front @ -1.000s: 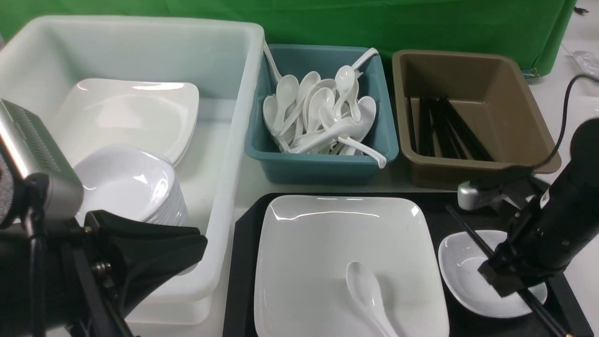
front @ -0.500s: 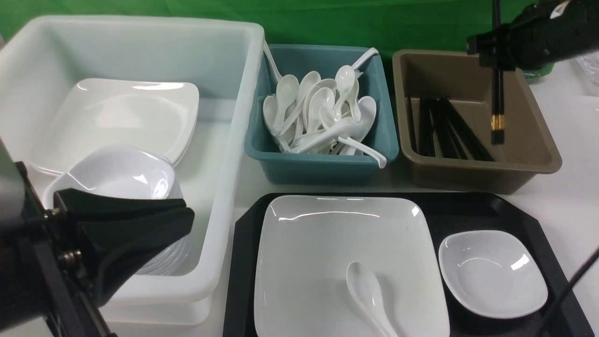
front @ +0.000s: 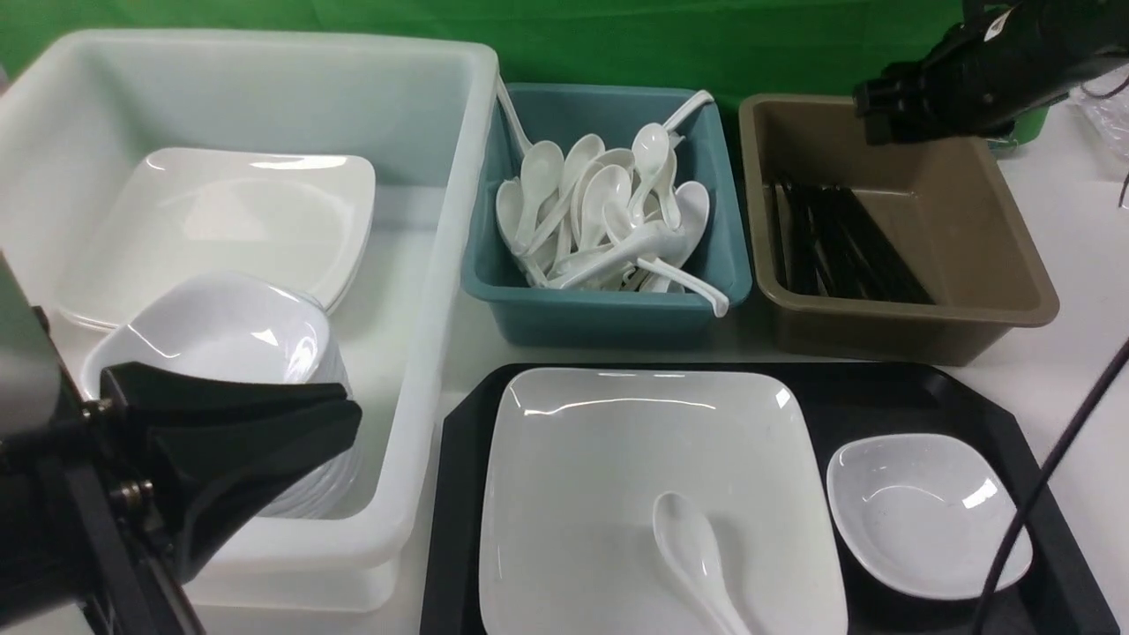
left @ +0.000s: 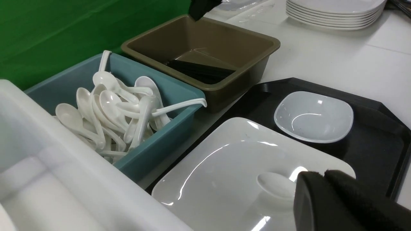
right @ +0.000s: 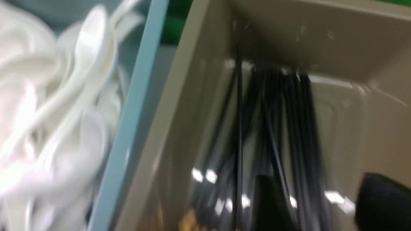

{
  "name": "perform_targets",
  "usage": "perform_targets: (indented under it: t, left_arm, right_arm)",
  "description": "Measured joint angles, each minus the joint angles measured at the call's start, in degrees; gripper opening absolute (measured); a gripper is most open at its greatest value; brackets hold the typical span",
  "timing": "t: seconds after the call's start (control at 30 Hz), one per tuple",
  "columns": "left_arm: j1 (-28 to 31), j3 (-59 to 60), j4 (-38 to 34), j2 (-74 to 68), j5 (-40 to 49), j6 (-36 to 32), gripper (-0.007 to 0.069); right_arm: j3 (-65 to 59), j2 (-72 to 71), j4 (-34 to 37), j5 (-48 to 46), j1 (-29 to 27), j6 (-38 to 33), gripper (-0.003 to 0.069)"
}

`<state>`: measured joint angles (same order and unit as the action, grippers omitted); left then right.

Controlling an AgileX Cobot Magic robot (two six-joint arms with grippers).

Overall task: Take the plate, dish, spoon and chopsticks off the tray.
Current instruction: Use the right arm to grab a small plate from the dinner plate

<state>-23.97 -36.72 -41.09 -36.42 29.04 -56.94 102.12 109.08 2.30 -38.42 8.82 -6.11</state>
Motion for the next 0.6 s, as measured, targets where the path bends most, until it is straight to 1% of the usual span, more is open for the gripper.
perform_targets:
  t: [0.03,0.1,0.13,0.17,0.2,0.23,0.27,0.3,0.37,0.4,0.43,0.47,0.5,0.53,0.6]
  left_arm:
    - [0.0,0.0,0.03,0.0,0.0,0.0,0.0017]
    - [0.0,0.0,0.07,0.0,0.02,0.0,0.0017]
    - [0.0,0.0,0.07,0.0,0.02,0.0,0.0017]
    - [0.0,0.0,0.07,0.0,0.02,0.0,0.0017]
    - [0.0,0.0,0.07,0.0,0.02,0.0,0.0017]
    - [0.0,0.0,0.07,0.0,0.07,0.0,0.0017]
    - [0.0,0.0,0.07,0.0,0.3,0.0,0.0017]
    - [0.0,0.0,0.07,0.0,0.31,0.0,0.0017]
    - [0.0,0.0,-0.13,0.0,0.62,0.0,0.0017]
    - [0.0,0.0,-0.28,0.0,0.75,0.0,0.0017]
    - [0.0,0.0,-0.35,0.0,0.81,0.0,0.0017]
    - [0.0,0.0,-0.39,0.0,0.81,0.0,0.0017]
    - [0.0,0.0,-0.46,0.0,0.89,0.0,0.0017]
    - [0.0,0.0,-0.49,0.0,1.09,0.05,0.0017]
    - [0.0,0.0,-0.49,0.0,1.6,0.1,0.0017]
  right_arm:
    - [0.05,-1.12,-0.49,-2.56,0.22,-0.48,0.0286]
    - [-0.17,-4.54,-1.83,-11.04,1.36,-1.27,0.0218]
    - [-1.24,-6.81,-2.79,-16.52,2.66,-1.92,0.0196]
    - [-1.52,-7.21,-2.96,-17.36,2.94,-2.06,0.0194]
    - [-3.93,-9.6,-3.99,-22.62,5.0,-3.23,0.0186]
    - [-7.38,-11.91,-4.57,-25.47,6.74,-4.98,0.0187]
    - [-11.67,-14.16,-4.97,-26.14,8.96,-6.44,0.019]
    - [-11.67,-14.16,-4.97,-26.14,9.35,-6.69,0.019]
    - [-22.7,-18.63,-5.03,-25.82,14.15,-9.2,0.0231]
    - [-27.61,-20.15,-5.08,-24.66,16.05,-9.98,0.0264]
    - [-30.81,-20.98,-5.08,-23.24,17.14,-10.6,0.0288]
    - [-31.58,-21.14,-5.08,-22.84,17.37,-10.76,0.0295]
    - [-34.59,-21.69,-5.14,-20.94,18.25,-11.51,0.0322]
    - [-40.53,-22.08,-5.14,-16.19,19.48,-13.01,0.0386]
    - [-45.05,-21.64,-5.56,-11.23,19.77,-14.22,0.0448]
